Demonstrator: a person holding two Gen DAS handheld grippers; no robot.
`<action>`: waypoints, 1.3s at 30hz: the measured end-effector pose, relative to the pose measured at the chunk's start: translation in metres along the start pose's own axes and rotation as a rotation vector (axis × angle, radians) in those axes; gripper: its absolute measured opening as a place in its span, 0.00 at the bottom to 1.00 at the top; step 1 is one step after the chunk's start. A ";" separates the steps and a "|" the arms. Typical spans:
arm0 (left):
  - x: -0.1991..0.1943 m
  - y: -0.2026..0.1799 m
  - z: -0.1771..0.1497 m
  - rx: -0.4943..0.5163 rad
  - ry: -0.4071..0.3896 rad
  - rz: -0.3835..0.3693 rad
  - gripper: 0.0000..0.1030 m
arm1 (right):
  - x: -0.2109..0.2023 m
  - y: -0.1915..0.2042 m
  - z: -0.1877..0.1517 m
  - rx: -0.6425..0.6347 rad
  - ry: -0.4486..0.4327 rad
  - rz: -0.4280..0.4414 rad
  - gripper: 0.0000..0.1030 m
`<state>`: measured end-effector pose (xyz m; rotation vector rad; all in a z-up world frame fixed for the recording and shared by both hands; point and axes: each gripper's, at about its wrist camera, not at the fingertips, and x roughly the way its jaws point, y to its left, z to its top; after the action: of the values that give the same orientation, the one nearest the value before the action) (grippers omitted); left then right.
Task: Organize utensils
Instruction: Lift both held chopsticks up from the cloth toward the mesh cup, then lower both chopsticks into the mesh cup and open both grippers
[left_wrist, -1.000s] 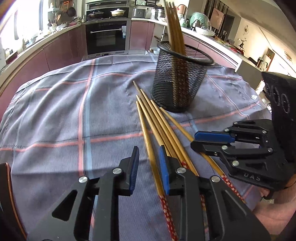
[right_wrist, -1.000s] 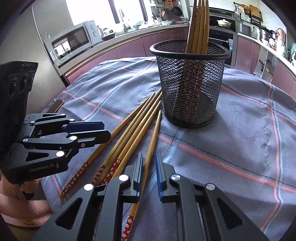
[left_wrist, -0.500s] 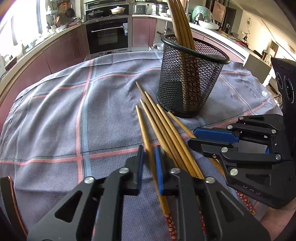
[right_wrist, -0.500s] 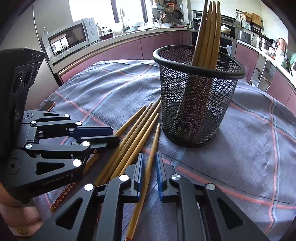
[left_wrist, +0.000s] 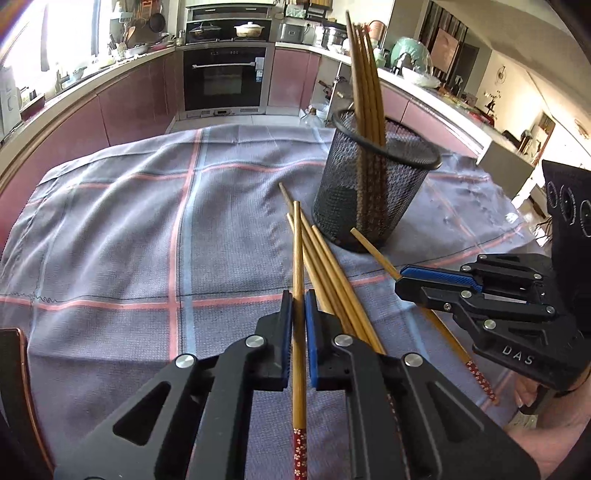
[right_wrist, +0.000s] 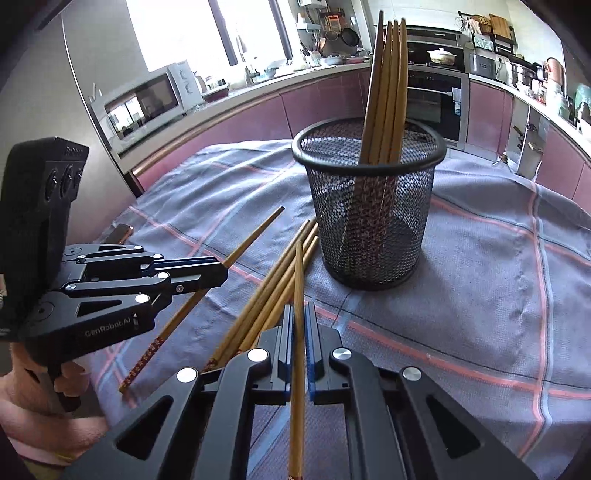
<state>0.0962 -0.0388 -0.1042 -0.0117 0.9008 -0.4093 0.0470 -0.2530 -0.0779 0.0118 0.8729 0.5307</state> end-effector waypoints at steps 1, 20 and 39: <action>-0.005 0.001 0.002 -0.003 -0.011 -0.004 0.07 | -0.005 -0.001 0.000 0.001 -0.013 0.008 0.05; -0.117 0.006 0.025 -0.007 -0.248 -0.150 0.07 | -0.085 -0.007 0.024 0.023 -0.266 0.068 0.05; -0.166 -0.015 0.073 0.024 -0.399 -0.207 0.07 | -0.123 -0.003 0.057 -0.016 -0.418 0.047 0.05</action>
<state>0.0561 -0.0062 0.0702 -0.1607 0.5012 -0.5870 0.0262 -0.2985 0.0479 0.1251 0.4615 0.5541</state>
